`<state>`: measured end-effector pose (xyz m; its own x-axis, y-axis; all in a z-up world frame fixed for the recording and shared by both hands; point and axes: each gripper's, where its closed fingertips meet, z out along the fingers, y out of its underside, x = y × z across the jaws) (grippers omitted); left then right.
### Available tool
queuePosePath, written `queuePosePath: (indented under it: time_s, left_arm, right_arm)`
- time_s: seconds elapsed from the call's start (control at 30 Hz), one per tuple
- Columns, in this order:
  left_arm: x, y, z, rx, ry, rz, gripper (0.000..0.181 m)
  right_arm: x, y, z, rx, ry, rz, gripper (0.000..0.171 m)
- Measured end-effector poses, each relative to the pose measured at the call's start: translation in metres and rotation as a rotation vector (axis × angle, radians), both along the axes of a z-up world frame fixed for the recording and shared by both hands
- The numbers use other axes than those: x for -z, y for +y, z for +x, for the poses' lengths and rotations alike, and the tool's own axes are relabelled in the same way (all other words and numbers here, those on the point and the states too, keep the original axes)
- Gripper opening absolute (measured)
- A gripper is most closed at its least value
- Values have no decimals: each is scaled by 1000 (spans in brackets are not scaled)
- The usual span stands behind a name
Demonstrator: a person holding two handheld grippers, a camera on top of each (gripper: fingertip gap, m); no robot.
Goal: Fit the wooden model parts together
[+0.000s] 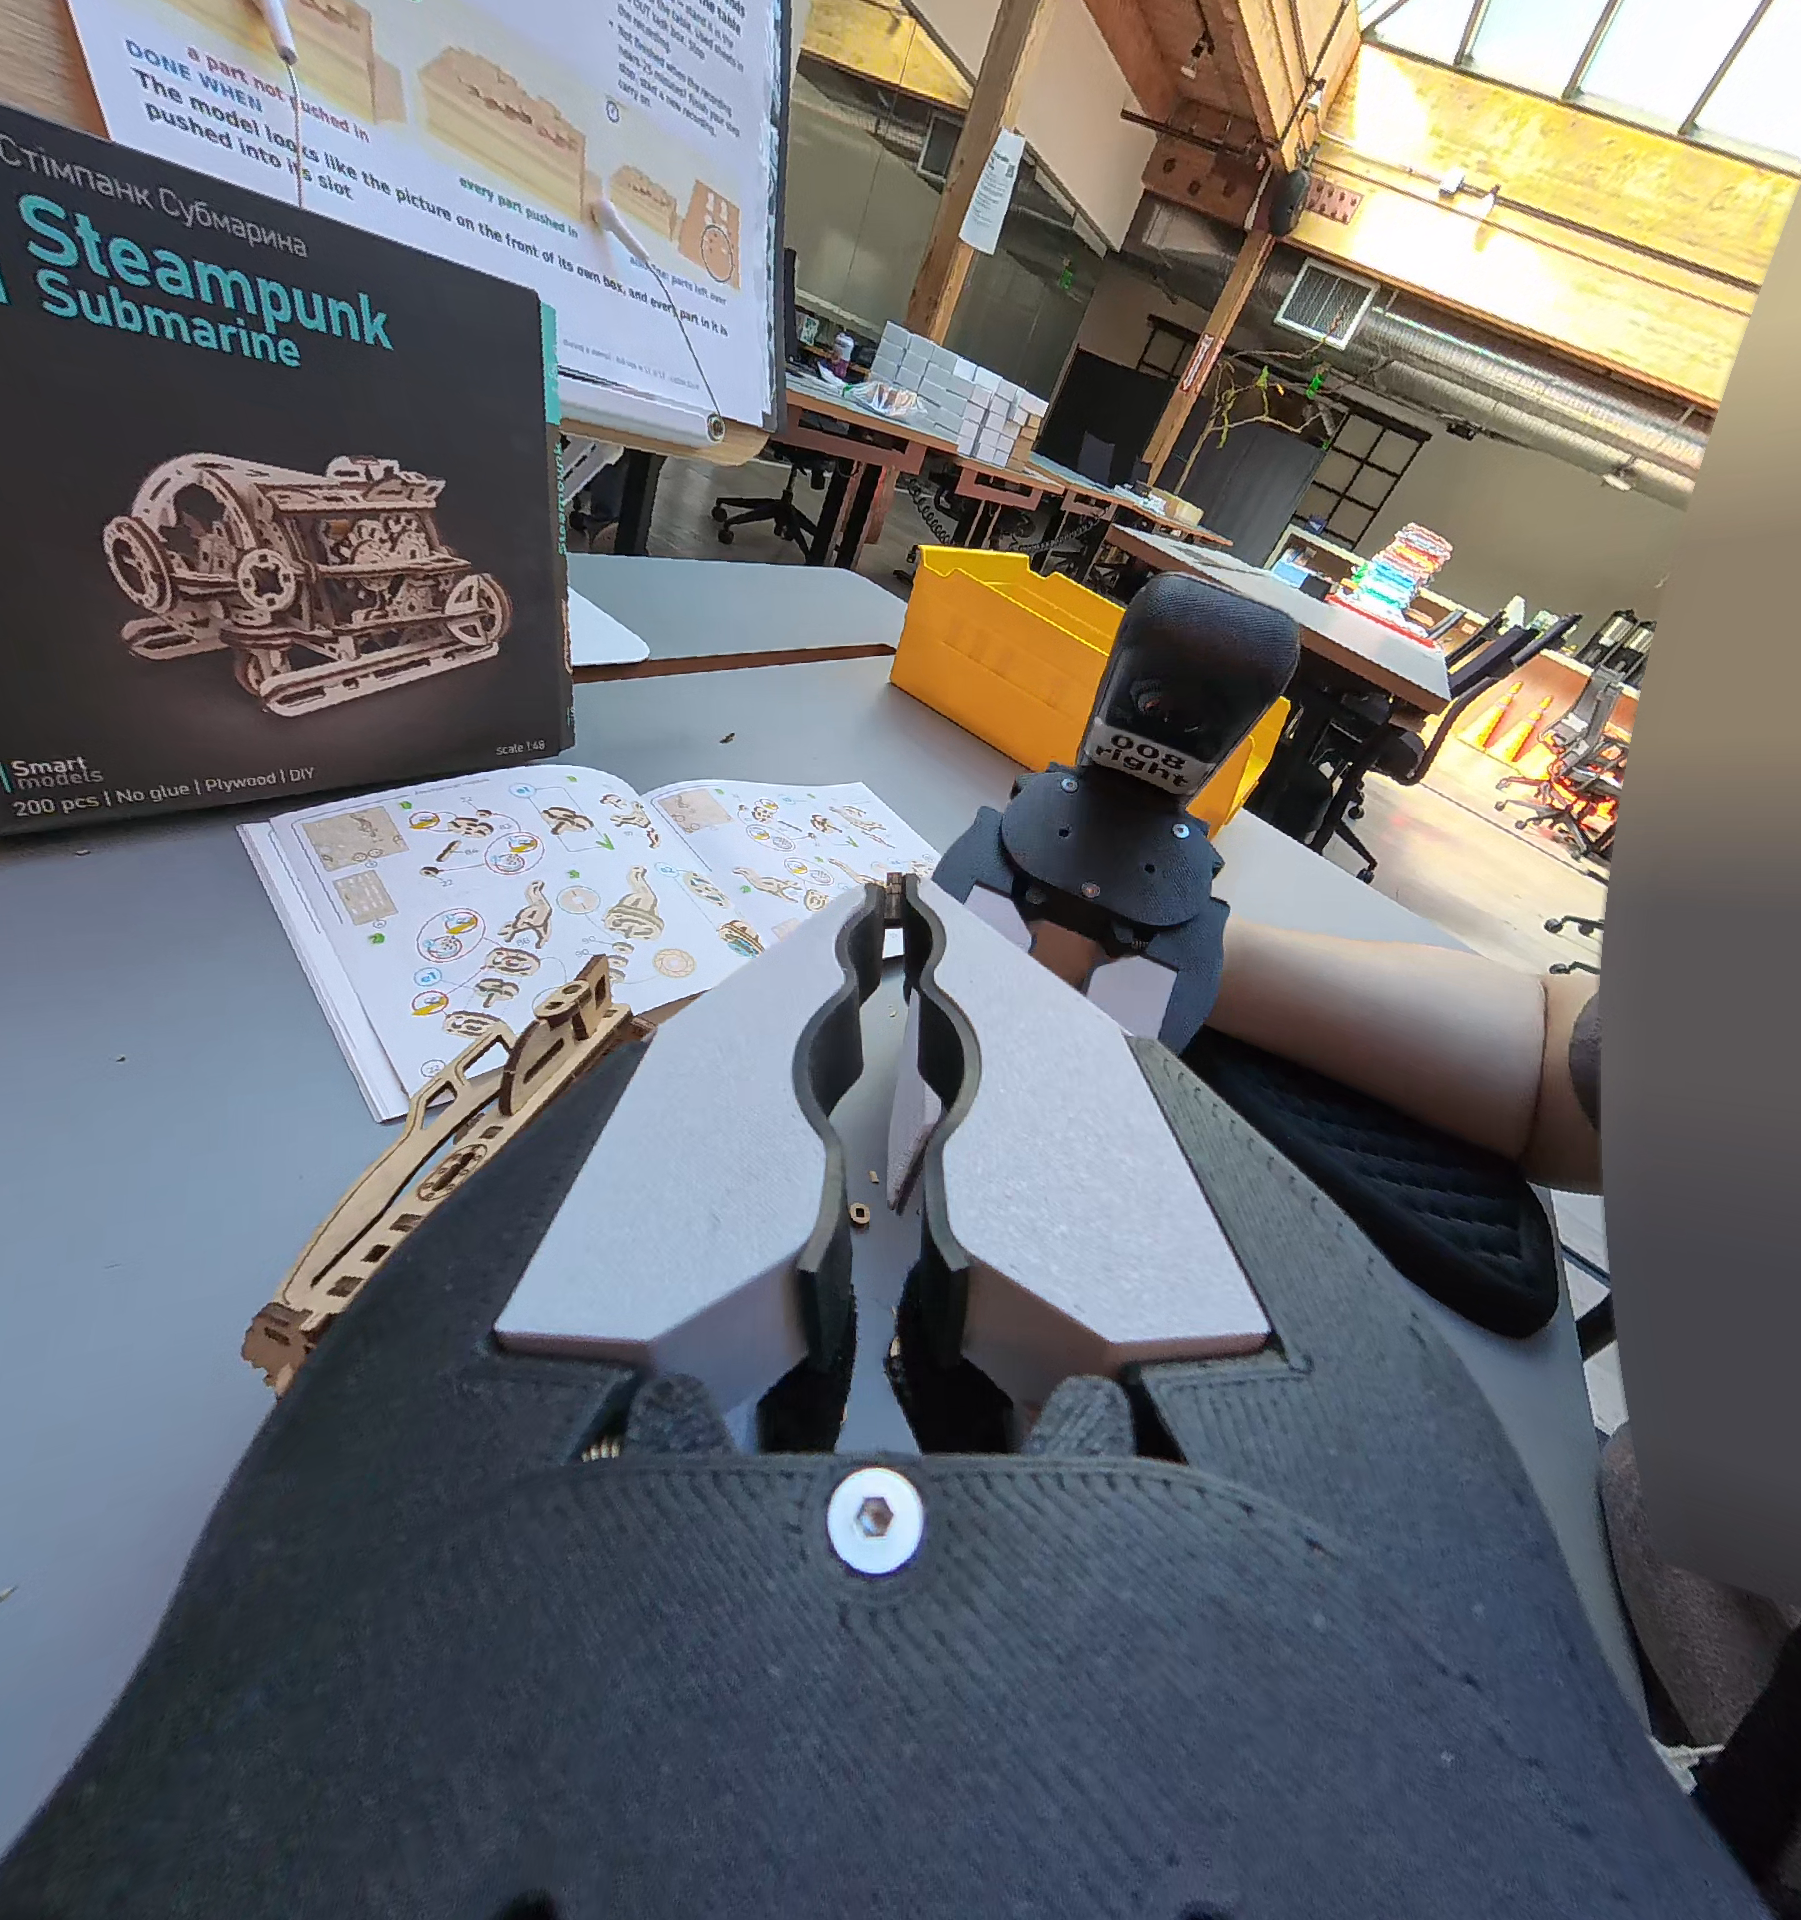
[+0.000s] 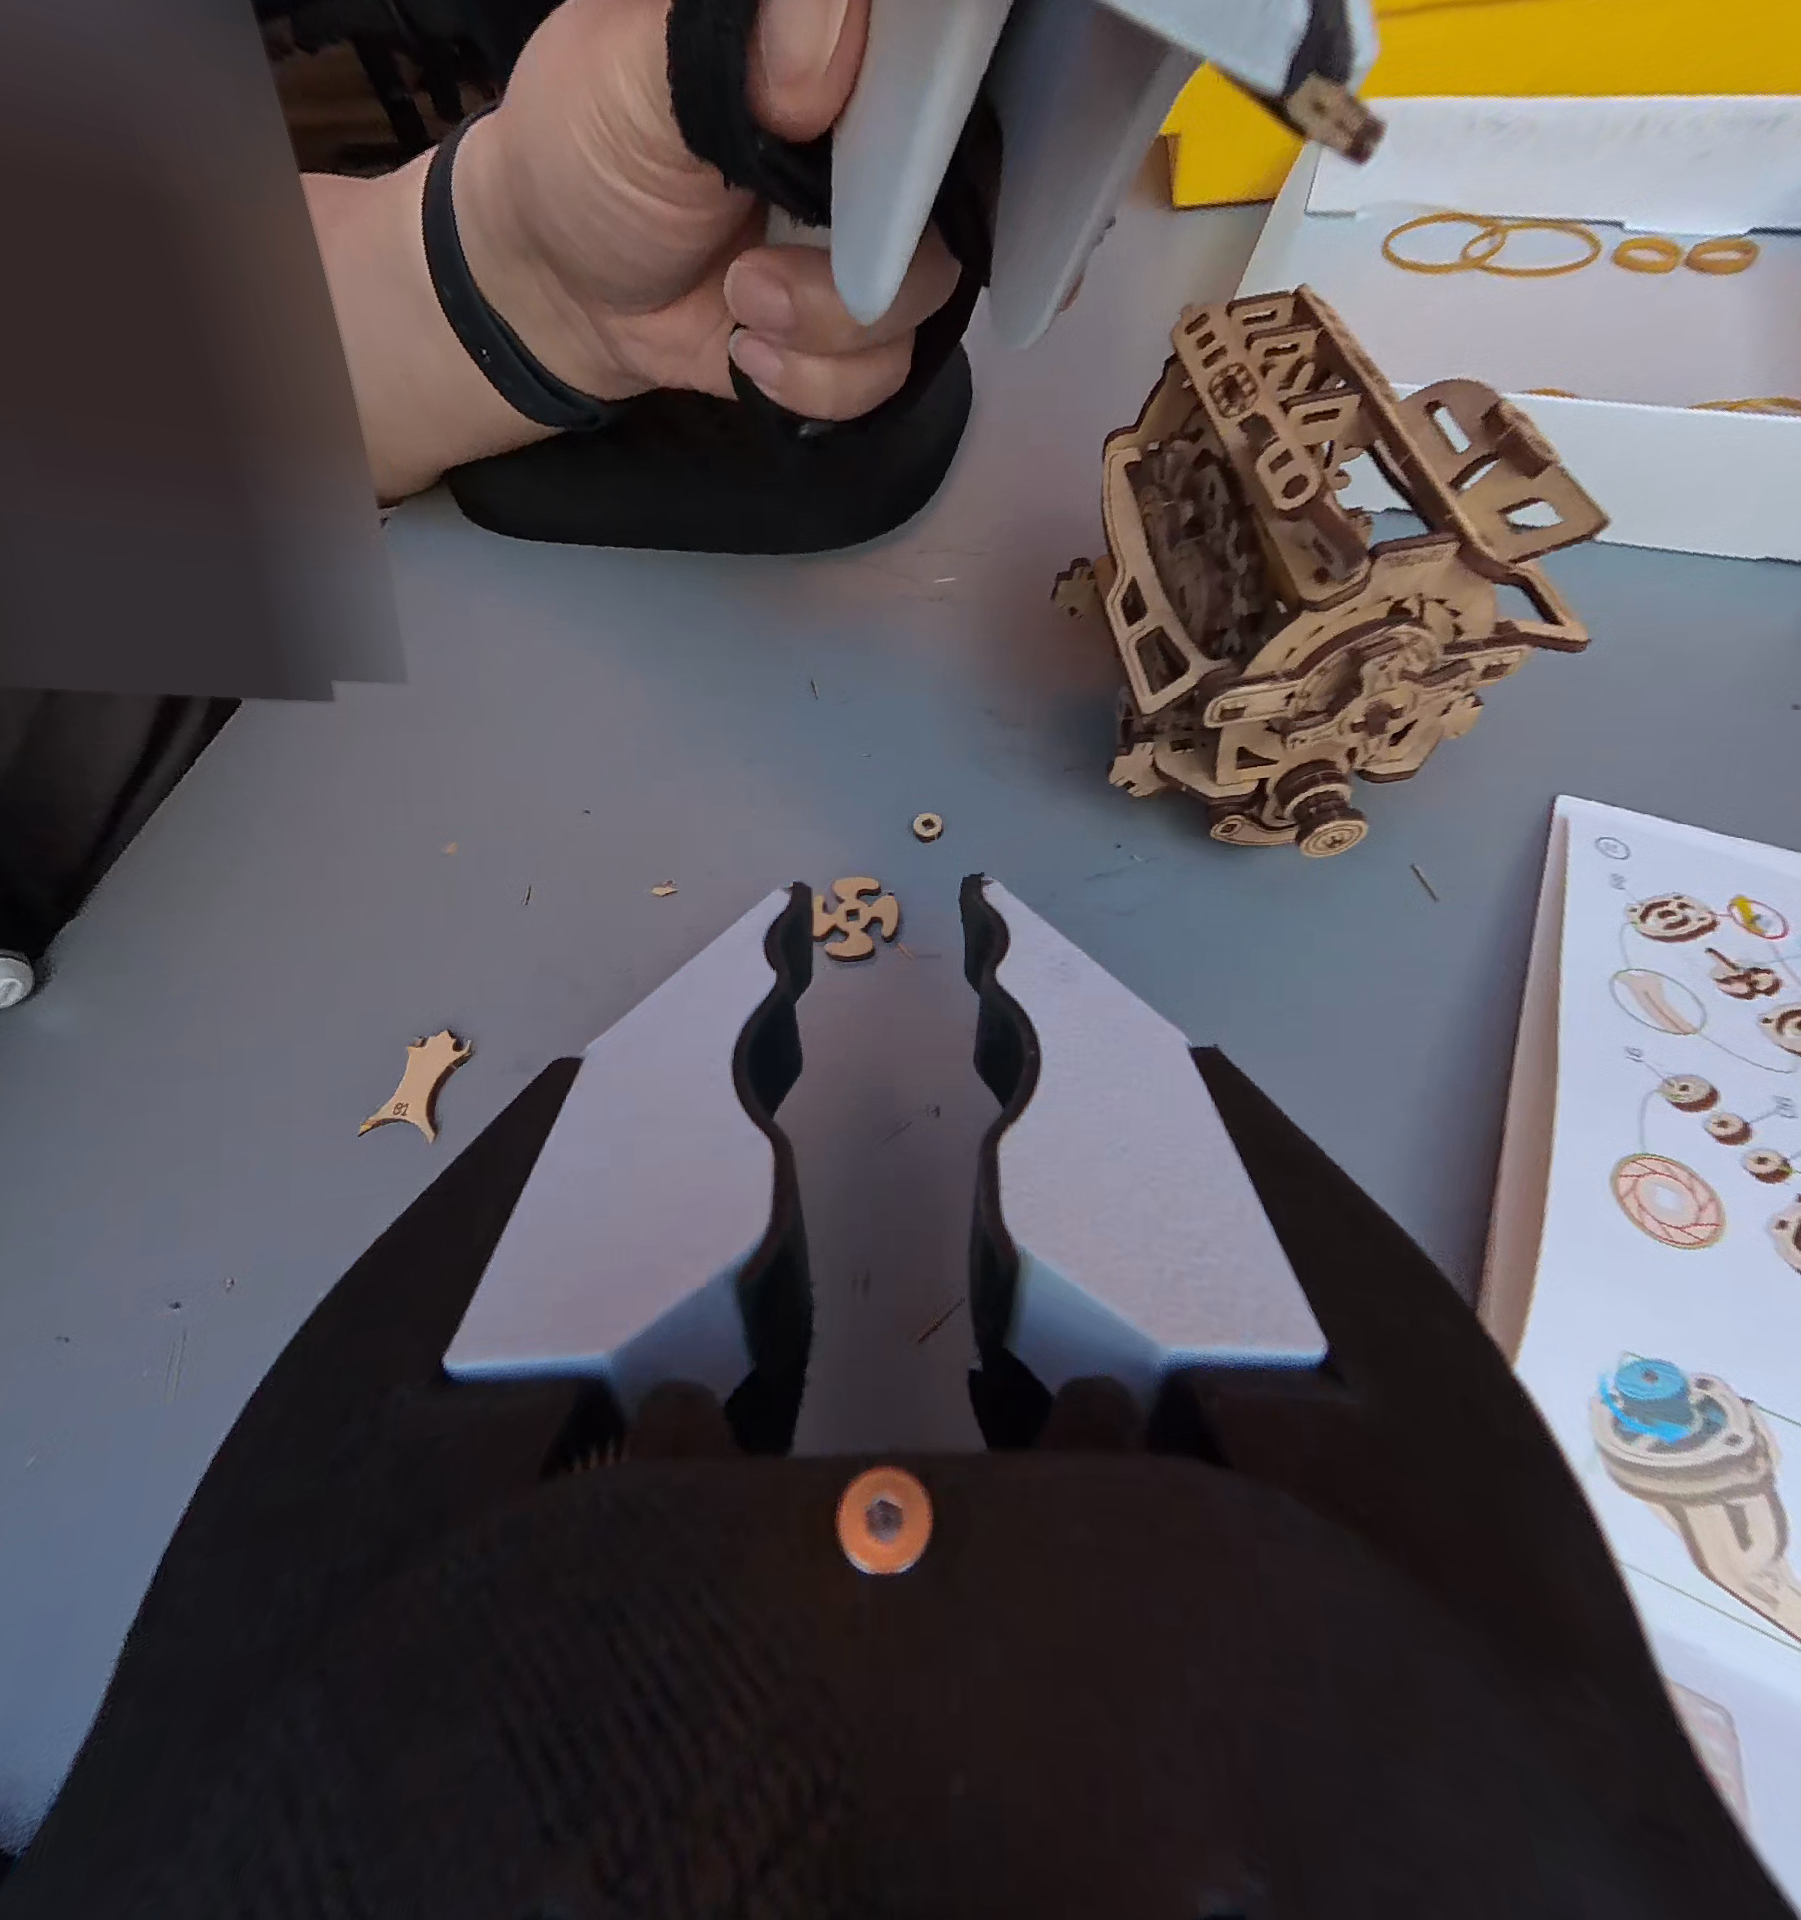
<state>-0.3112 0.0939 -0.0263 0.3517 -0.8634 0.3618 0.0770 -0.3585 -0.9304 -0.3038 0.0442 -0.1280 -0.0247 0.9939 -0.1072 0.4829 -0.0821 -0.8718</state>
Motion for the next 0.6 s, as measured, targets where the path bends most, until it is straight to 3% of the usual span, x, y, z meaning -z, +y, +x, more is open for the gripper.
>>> queuePosePath:
  time_s: [0.13, 0.6]
  left_arm:
    - [0, 0, 0, -1, -3, -1, 1]
    - [-3, -1, 0, 1, -6, 5, 1]
  right_arm:
    - [11, -9, -3, -32, -57, -20, 36]
    - [24, -11, -10, -38, -141, 52, 34]
